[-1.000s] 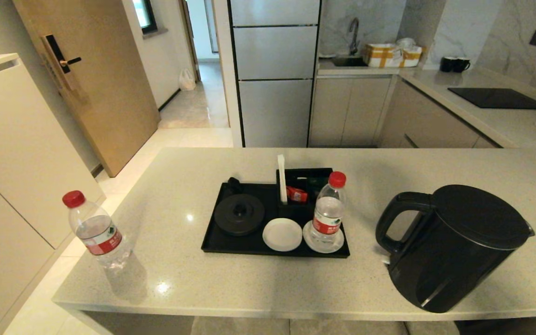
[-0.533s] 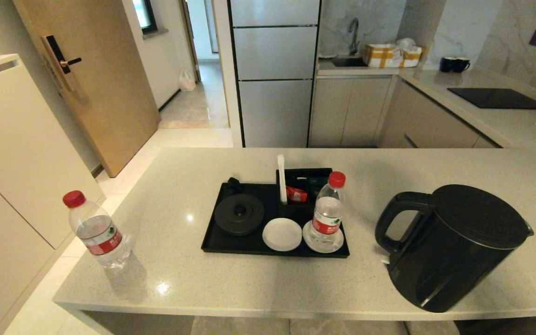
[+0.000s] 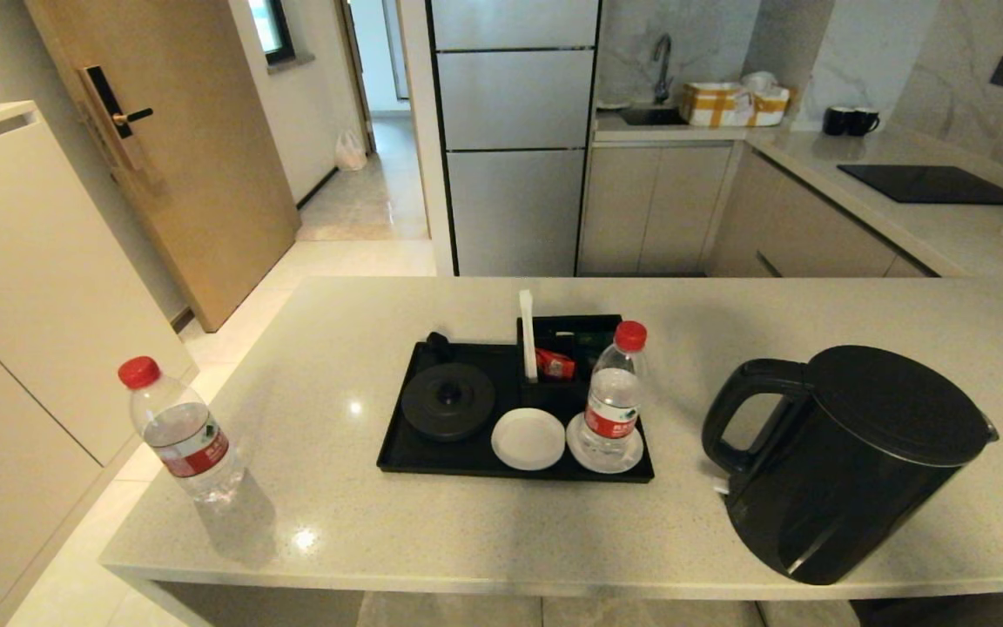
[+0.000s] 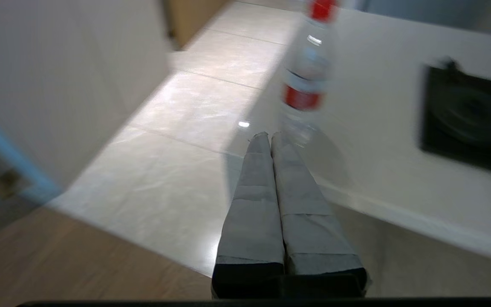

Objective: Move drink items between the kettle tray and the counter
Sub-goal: Return the kettle to its original position

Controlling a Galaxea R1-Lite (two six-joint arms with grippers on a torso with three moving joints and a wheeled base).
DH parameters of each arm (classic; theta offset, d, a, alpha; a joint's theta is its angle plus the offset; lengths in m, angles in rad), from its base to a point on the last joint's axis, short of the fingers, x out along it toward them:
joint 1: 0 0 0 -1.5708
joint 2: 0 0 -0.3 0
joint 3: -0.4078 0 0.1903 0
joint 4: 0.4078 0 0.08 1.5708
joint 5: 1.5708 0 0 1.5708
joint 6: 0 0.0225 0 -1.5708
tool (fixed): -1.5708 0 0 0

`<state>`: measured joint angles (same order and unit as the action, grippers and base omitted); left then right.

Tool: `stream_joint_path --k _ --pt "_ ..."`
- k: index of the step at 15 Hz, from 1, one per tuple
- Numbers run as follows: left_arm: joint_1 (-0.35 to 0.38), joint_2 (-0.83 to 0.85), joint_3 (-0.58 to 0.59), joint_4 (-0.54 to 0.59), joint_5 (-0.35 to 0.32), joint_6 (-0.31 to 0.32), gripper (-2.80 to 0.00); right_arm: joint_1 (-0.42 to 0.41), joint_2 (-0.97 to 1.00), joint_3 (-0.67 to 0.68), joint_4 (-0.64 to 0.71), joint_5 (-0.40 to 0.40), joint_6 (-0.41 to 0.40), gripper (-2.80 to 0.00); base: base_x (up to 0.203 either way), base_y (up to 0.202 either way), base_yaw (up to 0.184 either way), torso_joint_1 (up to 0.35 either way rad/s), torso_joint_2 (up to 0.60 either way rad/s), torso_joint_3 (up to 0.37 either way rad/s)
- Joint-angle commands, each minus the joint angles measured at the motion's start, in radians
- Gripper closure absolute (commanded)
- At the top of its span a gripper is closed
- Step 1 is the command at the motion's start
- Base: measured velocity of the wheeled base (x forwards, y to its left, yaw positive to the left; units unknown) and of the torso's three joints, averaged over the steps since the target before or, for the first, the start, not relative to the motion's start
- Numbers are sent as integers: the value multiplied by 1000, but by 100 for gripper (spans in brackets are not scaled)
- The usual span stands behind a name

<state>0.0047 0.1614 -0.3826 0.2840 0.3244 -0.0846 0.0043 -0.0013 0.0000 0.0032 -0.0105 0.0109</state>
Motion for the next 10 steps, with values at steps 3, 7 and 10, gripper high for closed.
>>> stream_joint_path --k 3,7,10 --pt "3 -155 199 -37 -145 70 0 0 0 0 0 0 0 0 0 0 0 0 0 0" --pt "3 -161 329 -227 -301 76 0 0 0 0 0 0 0 0 0 0 0 0 0 0" --pt "3 -161 337 -214 -314 84 0 0 0 0 0 0 0 0 0 0 0 0 0 0"
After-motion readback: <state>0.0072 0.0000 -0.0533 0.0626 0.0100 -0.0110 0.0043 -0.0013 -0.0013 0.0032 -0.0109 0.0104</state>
